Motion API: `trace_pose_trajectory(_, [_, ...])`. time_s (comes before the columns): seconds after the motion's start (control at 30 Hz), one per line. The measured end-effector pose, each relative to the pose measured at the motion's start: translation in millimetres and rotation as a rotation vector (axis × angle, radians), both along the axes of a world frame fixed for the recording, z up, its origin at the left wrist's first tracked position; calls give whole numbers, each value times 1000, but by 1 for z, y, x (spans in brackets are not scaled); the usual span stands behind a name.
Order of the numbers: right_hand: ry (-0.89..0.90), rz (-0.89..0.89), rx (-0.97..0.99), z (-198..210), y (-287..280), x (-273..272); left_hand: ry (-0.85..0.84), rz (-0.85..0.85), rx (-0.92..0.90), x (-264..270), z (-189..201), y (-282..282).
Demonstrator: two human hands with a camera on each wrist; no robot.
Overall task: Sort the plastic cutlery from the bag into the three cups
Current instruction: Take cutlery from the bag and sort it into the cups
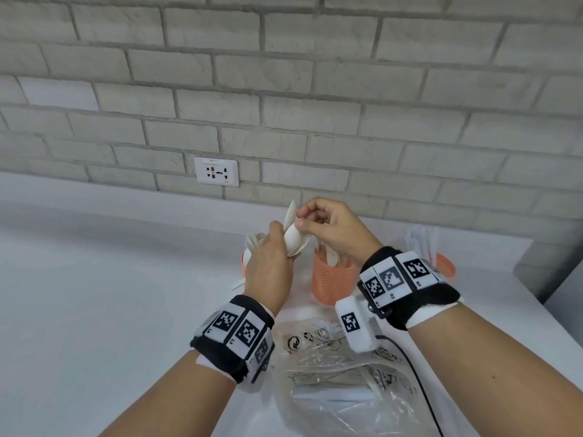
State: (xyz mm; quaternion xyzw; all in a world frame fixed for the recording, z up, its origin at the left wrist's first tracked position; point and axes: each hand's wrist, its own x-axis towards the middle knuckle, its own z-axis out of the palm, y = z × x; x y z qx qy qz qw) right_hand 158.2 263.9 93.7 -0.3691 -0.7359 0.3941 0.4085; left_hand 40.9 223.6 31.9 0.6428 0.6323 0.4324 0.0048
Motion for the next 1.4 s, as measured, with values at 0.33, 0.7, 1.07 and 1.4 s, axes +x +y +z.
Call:
trace_pose_trajectory(0.33, [-64, 115, -273, 7, 7, 18, -70, -291, -101, 2, 4, -5])
trace_pose_trajectory(0.7, [276, -359, -30, 33, 33, 54, -334, -429, -288, -18, 2, -3])
trace_pose_trajectory(1.07, [-343, -497, 253, -36, 51, 67, -612, -474, -274, -19, 3, -4])
trace_pose_trajectory(1.4, [-147, -62, 62, -6, 2, 3, -503, -374, -221, -11, 7, 11])
